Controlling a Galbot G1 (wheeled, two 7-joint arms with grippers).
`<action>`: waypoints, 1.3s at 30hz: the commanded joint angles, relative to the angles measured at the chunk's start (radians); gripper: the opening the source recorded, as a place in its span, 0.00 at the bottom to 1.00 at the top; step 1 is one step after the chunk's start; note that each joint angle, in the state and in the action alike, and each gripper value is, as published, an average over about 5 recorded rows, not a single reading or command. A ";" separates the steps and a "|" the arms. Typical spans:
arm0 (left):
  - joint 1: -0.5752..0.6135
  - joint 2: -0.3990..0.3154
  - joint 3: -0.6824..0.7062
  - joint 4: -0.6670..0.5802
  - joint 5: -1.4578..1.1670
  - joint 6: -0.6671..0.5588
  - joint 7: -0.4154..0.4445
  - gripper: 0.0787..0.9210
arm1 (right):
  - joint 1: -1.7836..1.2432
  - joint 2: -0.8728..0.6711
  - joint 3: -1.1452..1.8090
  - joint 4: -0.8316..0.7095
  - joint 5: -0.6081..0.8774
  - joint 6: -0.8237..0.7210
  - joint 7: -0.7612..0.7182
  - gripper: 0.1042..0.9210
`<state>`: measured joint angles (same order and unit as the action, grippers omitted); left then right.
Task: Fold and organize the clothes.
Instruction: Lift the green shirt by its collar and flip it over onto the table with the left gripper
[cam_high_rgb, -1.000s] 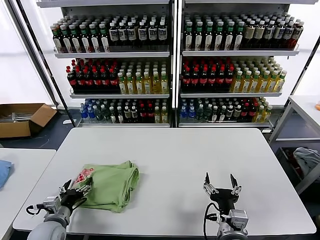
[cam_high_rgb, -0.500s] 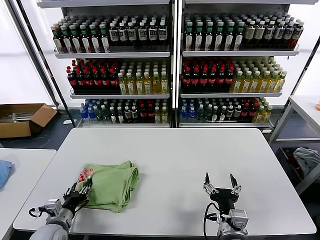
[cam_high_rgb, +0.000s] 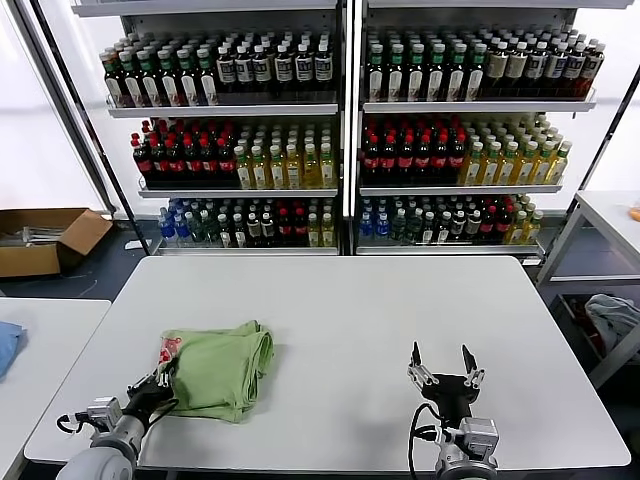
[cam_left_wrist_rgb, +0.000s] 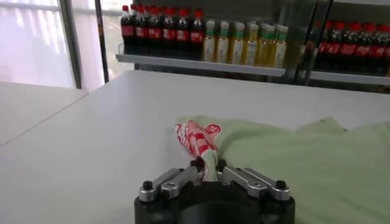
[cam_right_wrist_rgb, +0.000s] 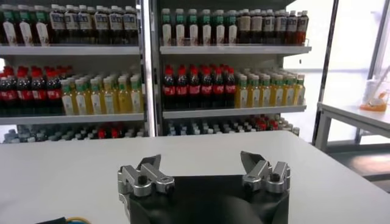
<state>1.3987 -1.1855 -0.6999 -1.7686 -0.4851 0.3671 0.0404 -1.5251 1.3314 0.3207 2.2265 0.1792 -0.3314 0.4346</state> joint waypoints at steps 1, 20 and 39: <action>-0.008 0.109 -0.158 0.015 -0.036 -0.001 -0.032 0.08 | 0.004 -0.001 0.000 -0.003 0.002 0.000 0.001 0.88; 0.022 0.268 -0.218 -0.188 0.081 -0.013 -0.059 0.08 | 0.021 0.008 -0.010 -0.026 0.002 -0.002 0.003 0.88; -0.107 -0.219 0.593 -0.199 0.368 0.059 -0.148 0.08 | -0.085 0.048 0.028 -0.018 -0.050 0.029 0.003 0.88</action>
<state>1.3811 -1.2073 -0.4041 -2.0563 -0.2565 0.4099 -0.0798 -1.5715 1.3665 0.3427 2.2074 0.1506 -0.3101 0.4389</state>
